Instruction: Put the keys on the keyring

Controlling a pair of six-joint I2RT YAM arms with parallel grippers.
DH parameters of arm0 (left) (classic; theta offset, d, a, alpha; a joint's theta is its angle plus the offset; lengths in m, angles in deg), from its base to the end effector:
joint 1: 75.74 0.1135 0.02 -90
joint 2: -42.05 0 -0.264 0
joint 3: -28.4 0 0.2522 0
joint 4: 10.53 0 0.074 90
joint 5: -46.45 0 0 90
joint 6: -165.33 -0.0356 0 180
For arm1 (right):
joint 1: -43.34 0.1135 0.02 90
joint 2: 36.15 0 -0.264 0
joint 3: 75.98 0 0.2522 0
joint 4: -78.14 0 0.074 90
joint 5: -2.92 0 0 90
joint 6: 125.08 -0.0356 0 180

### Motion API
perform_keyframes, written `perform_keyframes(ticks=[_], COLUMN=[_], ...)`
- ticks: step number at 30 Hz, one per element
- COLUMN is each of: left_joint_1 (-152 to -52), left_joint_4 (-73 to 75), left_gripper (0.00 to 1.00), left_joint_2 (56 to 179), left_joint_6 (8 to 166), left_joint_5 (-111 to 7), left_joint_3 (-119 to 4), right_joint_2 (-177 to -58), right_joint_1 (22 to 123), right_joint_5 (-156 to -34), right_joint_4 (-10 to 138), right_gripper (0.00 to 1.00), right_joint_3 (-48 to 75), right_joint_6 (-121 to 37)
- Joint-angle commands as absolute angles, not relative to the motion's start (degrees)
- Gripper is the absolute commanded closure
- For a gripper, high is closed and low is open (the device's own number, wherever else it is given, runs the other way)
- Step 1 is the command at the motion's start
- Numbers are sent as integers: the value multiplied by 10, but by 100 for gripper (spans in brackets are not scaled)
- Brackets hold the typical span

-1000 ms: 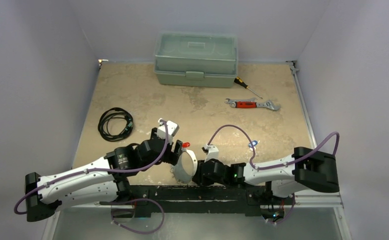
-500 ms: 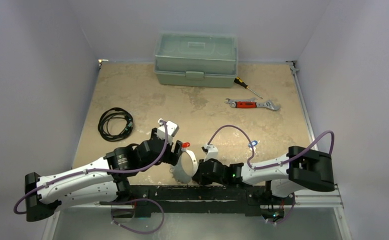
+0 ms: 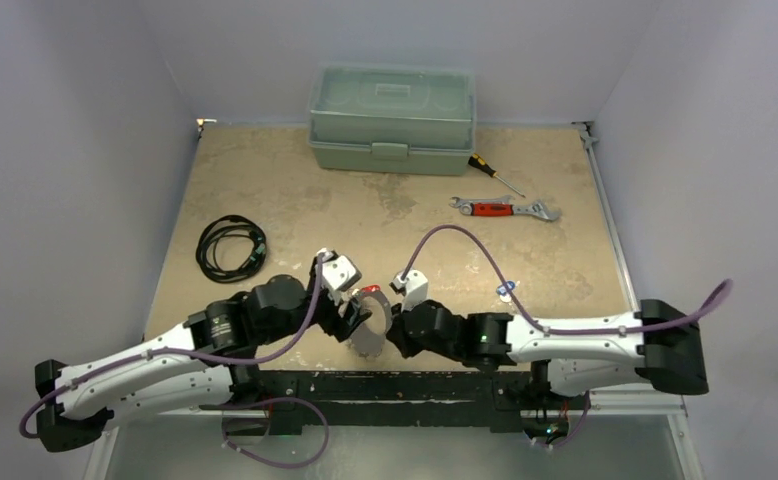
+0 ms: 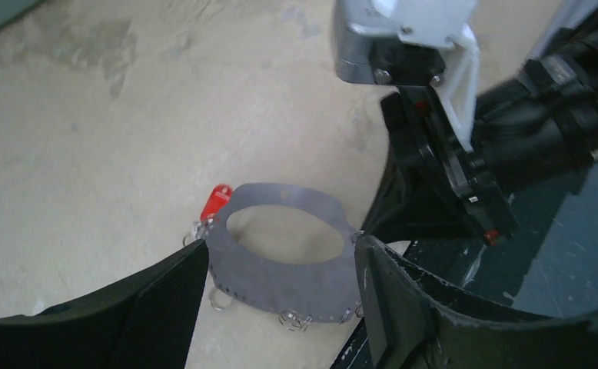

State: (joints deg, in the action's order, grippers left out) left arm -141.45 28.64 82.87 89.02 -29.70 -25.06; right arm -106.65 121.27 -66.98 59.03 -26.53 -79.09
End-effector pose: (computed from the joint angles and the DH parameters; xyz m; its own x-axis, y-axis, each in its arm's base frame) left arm 0.0750 -0.1455 0.2928 -0.3671 0.2548 -0.8946 0.7307 0.6741 -0.1079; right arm 0.0641 0.2413 0.2025 -0.6969 -0.1387 -0.7036 -0.5273 0.7641 0.3716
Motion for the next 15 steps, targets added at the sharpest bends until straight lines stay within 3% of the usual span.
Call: perform_keyframes(ticks=[1, 8, 15], left_joint_1=[-1417, -1417, -1417], left_joint_4=[186, 165, 211], left_gripper=[32, 35, 51], left_joint_2=[764, 755, 799], left_joint_6=[729, 587, 517], left_joint_5=[-442, -573, -651], left_joint_3=[-237, -236, -259], right_joint_2=[-989, -902, -877], right_joint_1=[1211, 1211, 1212], right_joint_5=[-642, -702, -769], right_joint_4=[541, 545, 514], right_gripper=[100, 100, 100], right_joint_3=[-215, -181, -140], right_joint_6=[-602, -435, -341])
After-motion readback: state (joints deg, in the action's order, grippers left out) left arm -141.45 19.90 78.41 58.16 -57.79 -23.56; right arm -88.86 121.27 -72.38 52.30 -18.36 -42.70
